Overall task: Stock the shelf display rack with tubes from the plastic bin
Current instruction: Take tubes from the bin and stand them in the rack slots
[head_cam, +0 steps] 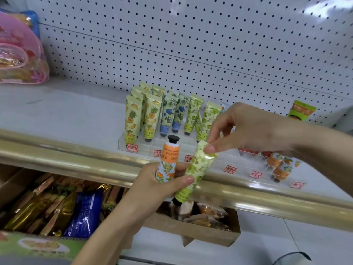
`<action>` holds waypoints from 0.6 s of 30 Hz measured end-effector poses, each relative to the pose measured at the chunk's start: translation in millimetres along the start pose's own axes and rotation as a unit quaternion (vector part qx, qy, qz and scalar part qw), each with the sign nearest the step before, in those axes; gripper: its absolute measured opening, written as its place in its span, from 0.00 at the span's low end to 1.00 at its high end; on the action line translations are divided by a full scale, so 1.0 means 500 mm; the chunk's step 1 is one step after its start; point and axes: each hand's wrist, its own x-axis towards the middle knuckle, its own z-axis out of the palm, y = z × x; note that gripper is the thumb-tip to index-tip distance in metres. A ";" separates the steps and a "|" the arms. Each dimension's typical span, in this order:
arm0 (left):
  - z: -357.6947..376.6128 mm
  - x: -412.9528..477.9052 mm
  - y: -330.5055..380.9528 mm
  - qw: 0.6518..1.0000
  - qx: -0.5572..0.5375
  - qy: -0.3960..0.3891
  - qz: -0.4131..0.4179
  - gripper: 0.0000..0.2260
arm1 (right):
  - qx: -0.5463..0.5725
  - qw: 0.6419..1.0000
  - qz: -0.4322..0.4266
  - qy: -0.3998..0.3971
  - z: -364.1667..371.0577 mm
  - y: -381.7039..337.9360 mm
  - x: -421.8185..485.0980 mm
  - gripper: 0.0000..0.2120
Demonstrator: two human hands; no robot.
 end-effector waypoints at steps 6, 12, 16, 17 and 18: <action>-0.022 0.019 -0.006 0.993 -0.021 0.115 0.023 0.06 | -0.044 0.995 0.007 0.084 -0.071 -0.033 0.042 0.08; -0.027 0.029 -0.010 0.989 -0.044 0.136 -0.026 0.16 | -0.110 0.979 0.010 0.170 -0.082 -0.015 0.106 0.08; -0.028 0.030 -0.008 0.985 -0.103 0.121 -0.068 0.11 | -0.163 0.966 0.006 0.202 -0.065 0.006 0.133 0.07; -0.029 0.029 -0.009 0.985 -0.107 0.116 -0.068 0.11 | -0.178 0.962 0.006 0.209 -0.060 0.009 0.139 0.07; -0.030 0.028 -0.008 0.986 -0.109 0.112 -0.066 0.11 | -0.188 0.958 0.007 0.214 -0.057 0.012 0.144 0.07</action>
